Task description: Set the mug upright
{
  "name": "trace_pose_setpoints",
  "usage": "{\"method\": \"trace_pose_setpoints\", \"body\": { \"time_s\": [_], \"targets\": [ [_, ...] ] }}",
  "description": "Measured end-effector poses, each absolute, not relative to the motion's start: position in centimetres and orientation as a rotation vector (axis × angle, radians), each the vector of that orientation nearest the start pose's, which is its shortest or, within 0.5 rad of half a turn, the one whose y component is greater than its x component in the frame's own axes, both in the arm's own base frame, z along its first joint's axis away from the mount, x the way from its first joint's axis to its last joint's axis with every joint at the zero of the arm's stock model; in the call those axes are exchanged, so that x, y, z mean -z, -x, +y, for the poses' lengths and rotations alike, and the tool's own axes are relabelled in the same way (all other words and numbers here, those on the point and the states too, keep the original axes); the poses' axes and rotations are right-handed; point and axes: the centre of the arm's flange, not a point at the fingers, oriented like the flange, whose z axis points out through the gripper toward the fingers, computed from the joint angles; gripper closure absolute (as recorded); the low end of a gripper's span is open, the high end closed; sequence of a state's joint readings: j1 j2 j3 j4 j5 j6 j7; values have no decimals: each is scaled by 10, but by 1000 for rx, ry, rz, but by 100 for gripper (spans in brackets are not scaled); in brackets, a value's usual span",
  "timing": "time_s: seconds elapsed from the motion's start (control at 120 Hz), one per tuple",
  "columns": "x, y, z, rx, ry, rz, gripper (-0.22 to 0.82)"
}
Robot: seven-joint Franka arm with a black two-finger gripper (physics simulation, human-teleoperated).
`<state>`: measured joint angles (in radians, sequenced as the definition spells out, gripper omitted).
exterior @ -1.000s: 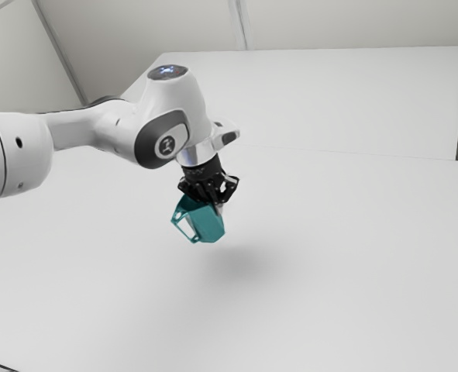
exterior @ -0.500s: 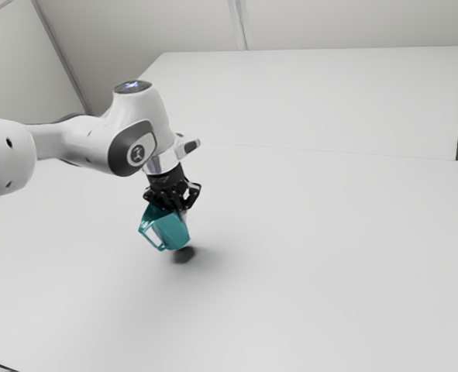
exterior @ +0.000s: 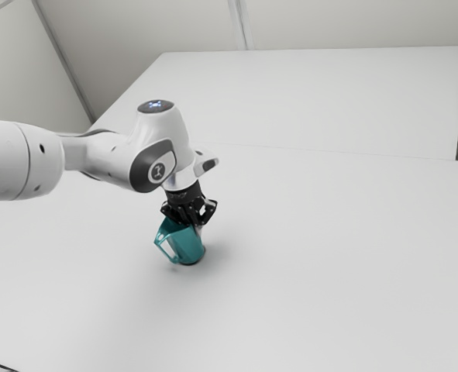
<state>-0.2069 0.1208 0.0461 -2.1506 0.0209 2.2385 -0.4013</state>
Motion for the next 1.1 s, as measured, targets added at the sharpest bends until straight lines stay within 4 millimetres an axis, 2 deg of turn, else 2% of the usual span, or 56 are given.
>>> {"method": "trace_pose_setpoints", "body": {
  "time_s": [0.067, 0.2, 0.317, 0.45, 0.575, 0.867, 1.1],
  "targets": [
    [-341, -545, -88, -37, 3093, -352, 79],
    [-348, -544, -94, -27, 3105, -342, 48],
    [-369, -541, -93, 5, 3115, -342, 28],
    [-397, -535, -91, 38, 3123, -342, 15],
    [-418, -531, -90, 47, 3125, -336, 8],
    [-479, -548, -91, 130, 3106, -266, 2],
    [-541, -559, -81, 183, 3072, -196, 1]
  ]
}}
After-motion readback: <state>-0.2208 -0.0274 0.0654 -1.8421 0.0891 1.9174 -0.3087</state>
